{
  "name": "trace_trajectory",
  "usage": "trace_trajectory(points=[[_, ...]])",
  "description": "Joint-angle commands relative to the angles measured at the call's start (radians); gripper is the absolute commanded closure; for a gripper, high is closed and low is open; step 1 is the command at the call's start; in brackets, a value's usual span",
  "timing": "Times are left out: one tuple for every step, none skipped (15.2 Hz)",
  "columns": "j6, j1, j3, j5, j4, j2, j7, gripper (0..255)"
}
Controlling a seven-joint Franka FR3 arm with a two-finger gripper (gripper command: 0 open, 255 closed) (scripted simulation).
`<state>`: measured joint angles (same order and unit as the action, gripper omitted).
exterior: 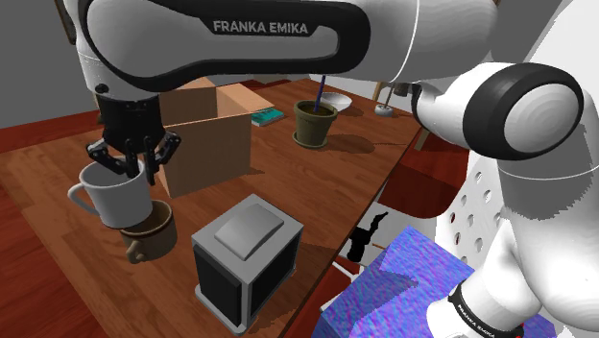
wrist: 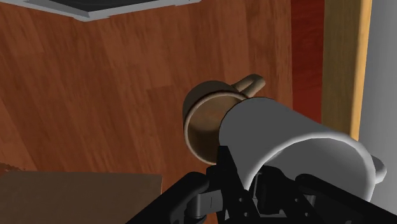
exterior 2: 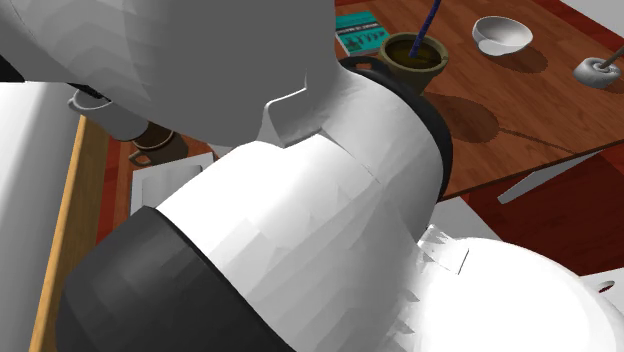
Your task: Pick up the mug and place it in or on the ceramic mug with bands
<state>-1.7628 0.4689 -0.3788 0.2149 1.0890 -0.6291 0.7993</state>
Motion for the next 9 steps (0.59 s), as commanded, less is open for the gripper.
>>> trace_trajectory(points=[[-0.028, -0.005, 0.001, 0.000, 0.028, 0.000, 0.001, 255], [-0.042, -0.007, 0.001, 0.000, 0.044, 0.002, 0.002, 255], [-0.056, -0.009, 0.001, 0.001, 0.059, 0.003, 0.003, 255], [-0.083, -0.013, 0.001, 0.001, 0.086, 0.003, 0.004, 255], [-0.083, -0.013, 0.001, 0.001, 0.087, 0.003, 0.004, 255], [-0.083, -0.013, 0.001, 0.001, 0.086, 0.003, 0.004, 255], [-0.083, -0.013, 0.001, 0.001, 0.086, 0.003, 0.004, 255], [-0.083, -0.013, 0.001, 0.001, 0.086, 0.003, 0.004, 255], [-0.083, -0.013, 0.001, 0.001, 0.086, 0.003, 0.004, 255]])
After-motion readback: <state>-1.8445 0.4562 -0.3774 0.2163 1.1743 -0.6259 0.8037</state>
